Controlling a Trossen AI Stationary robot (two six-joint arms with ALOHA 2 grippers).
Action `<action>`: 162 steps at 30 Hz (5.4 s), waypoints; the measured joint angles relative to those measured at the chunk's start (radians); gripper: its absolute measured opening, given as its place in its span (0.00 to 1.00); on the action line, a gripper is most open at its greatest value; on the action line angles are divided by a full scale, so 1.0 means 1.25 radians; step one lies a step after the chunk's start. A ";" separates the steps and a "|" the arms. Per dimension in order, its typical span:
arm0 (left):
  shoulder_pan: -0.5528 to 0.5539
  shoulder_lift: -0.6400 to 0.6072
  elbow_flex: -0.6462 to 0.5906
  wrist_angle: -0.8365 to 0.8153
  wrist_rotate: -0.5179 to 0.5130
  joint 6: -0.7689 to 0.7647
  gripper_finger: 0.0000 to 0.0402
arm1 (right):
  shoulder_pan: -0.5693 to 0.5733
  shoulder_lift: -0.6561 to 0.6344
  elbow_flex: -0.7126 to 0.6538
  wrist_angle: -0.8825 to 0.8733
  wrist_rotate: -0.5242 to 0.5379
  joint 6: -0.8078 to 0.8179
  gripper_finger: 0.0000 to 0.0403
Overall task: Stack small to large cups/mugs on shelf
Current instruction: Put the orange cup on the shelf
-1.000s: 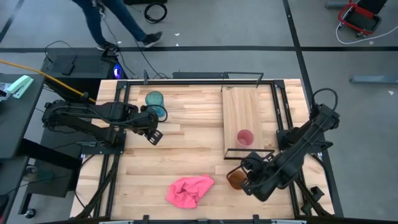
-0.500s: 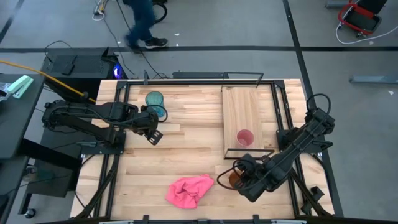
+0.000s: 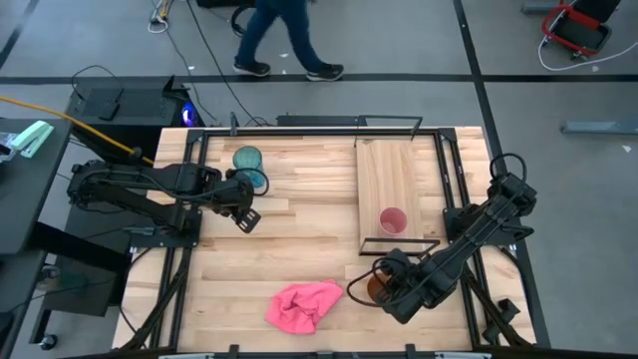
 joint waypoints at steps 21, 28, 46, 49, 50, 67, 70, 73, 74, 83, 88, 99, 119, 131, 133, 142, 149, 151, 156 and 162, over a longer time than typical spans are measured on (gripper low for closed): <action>0.000 0.000 0.000 0.000 0.000 -0.002 0.20 | -0.002 -0.005 -0.055 0.095 0.001 0.008 0.21; 0.000 0.000 0.000 0.000 0.000 -0.002 0.20 | -0.006 -0.005 -0.055 0.094 0.001 0.013 0.16; 0.000 0.000 0.000 0.000 0.000 -0.001 0.19 | -0.084 -0.040 0.123 0.056 -0.071 -0.219 0.01; 0.000 0.000 0.000 0.000 0.000 -0.001 0.19 | -0.111 -0.062 0.230 -0.020 -0.068 -0.264 0.01; 0.000 0.000 0.000 0.000 0.000 -0.001 0.19 | -0.121 -0.065 0.268 -0.056 -0.062 -0.284 0.01; 0.000 0.000 0.000 0.008 0.000 -0.001 0.17 | -0.579 -0.123 0.608 -0.289 0.090 -0.729 0.01; 0.001 0.000 0.000 0.016 0.000 -0.001 0.17 | -0.703 -0.130 0.608 -0.289 0.071 -0.798 0.01; 0.001 0.000 0.000 0.018 -0.001 -0.001 0.17 | -0.810 -0.131 0.597 -0.289 0.030 -0.851 0.01; 0.001 0.000 0.000 0.018 -0.001 -0.002 0.17 | -0.839 -0.131 0.588 -0.289 0.014 -0.864 0.01; 0.000 0.000 0.000 0.018 -0.001 -0.005 0.17 | -0.956 -0.175 0.334 -0.289 -0.090 -0.927 0.01; 0.000 0.000 0.000 0.018 -0.002 -0.003 0.16 | -0.956 -0.259 0.151 -0.289 -0.095 -0.917 0.01; 0.001 0.000 0.000 0.019 -0.016 -0.001 0.16 | -0.958 -0.404 -0.095 -0.157 -0.110 -0.853 0.01; 0.000 0.000 0.000 0.024 -0.015 -0.009 0.15 | -0.950 -0.382 -0.167 -0.068 -0.150 -0.856 0.01; 0.000 0.000 0.000 0.025 -0.015 -0.009 0.16 | -0.947 -0.333 -0.167 -0.045 -0.150 -0.864 0.01; 0.000 0.000 0.000 0.025 -0.015 -0.009 0.15 | -0.947 -0.332 -0.167 -0.027 -0.150 -0.866 0.01; 0.000 0.000 0.000 0.025 -0.015 -0.008 0.17 | -0.947 -0.332 -0.167 -0.060 -0.146 -0.874 0.04; 0.000 0.000 0.000 0.024 -0.015 -0.007 0.15 | -0.947 -0.332 -0.167 -0.061 -0.146 -0.876 0.07; 0.000 0.000 0.000 0.024 -0.015 -0.007 0.16 | -0.947 -0.332 -0.167 -0.061 -0.146 -0.877 0.07; 0.000 0.000 0.000 0.024 -0.015 -0.007 0.17 | -0.947 -0.332 -0.167 -0.053 -0.160 -0.877 0.08; 0.000 0.000 0.000 0.024 -0.015 -0.007 0.16 | -0.947 -0.332 -0.167 -0.038 -0.177 -0.877 0.08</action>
